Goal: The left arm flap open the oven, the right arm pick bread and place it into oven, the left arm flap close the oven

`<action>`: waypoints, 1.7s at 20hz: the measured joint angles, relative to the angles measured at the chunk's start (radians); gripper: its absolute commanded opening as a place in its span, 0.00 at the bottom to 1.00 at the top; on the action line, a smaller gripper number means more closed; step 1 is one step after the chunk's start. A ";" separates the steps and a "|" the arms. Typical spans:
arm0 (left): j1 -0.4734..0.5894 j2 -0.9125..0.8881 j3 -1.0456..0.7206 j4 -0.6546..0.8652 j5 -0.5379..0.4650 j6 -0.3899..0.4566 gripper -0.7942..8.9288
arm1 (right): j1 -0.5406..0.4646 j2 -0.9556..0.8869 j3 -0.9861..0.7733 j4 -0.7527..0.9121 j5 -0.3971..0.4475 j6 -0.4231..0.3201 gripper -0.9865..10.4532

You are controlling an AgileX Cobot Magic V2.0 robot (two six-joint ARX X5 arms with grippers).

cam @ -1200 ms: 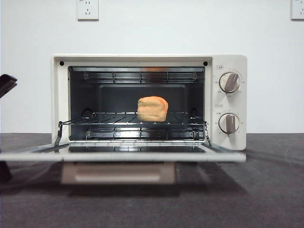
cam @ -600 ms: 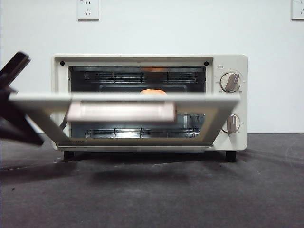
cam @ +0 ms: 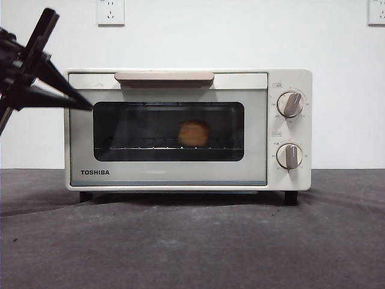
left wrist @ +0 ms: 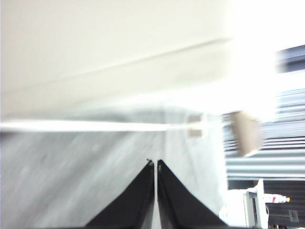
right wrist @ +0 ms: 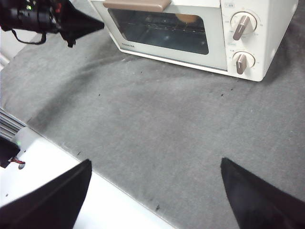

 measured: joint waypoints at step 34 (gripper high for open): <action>-0.001 -0.785 0.035 -0.468 -0.234 0.474 0.10 | 0.000 0.000 0.000 0.290 0.106 -0.278 0.09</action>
